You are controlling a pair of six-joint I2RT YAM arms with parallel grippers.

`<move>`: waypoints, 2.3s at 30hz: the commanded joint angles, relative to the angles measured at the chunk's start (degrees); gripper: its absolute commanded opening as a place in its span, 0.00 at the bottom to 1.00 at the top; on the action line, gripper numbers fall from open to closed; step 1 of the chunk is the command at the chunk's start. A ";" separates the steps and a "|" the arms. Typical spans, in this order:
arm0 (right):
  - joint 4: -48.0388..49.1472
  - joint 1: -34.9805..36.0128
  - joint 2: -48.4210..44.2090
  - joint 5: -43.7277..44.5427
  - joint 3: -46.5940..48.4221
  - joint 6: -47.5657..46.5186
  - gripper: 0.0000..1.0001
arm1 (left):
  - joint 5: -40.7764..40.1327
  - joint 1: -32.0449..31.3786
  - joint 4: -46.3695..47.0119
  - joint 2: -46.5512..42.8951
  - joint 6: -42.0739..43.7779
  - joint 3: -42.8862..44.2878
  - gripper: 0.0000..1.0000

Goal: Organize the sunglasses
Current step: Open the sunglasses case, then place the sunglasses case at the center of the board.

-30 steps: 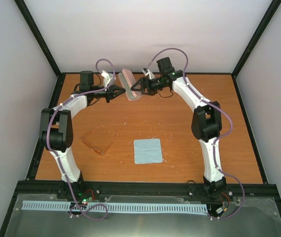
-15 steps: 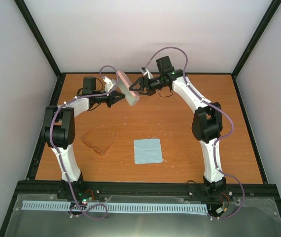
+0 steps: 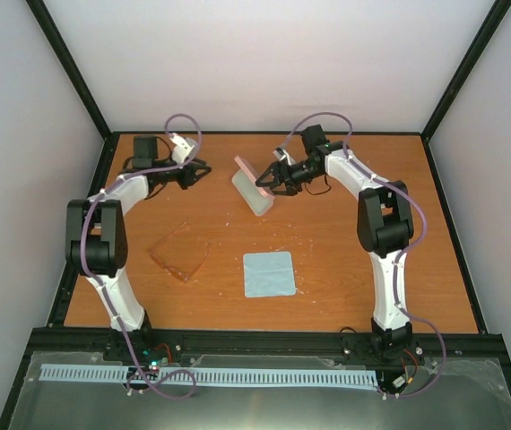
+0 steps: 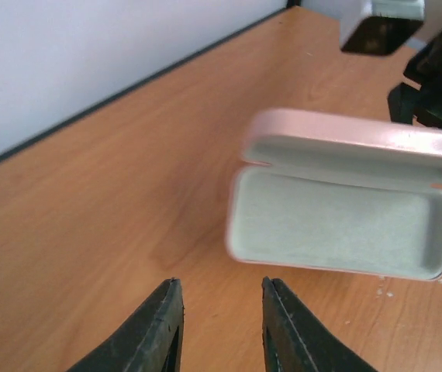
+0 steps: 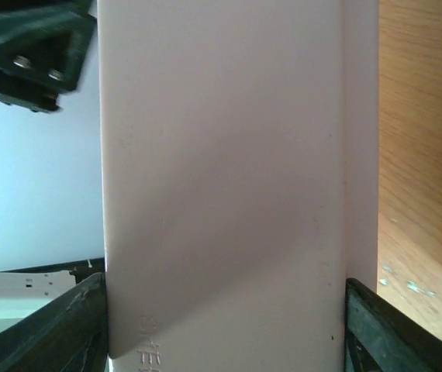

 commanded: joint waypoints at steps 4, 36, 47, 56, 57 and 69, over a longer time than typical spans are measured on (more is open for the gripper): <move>-6.55 -1.32 3.98 -4.68 -0.76 -10.45 0.03 | -2.01 3.19 -8.04 -3.91 7.88 0.95 0.29; -17.59 1.48 4.58 -14.33 -0.10 -21.71 0.03 | 9.09 -3.80 -14.08 0.98 61.13 0.68 0.46; -18.67 2.67 4.69 -14.19 1.12 -21.82 0.03 | 11.42 -3.80 -14.19 2.37 70.40 1.30 0.52; -18.73 3.43 4.26 -13.39 1.27 -21.44 0.03 | 11.76 -4.37 -13.13 4.61 69.76 3.08 0.55; -18.58 3.43 4.36 -13.58 1.54 -21.38 0.03 | 11.78 -4.47 -13.21 4.73 70.00 3.09 0.55; -19.57 3.43 7.30 -13.34 5.53 -21.21 0.03 | 12.90 -6.43 -16.27 6.81 68.30 6.67 0.21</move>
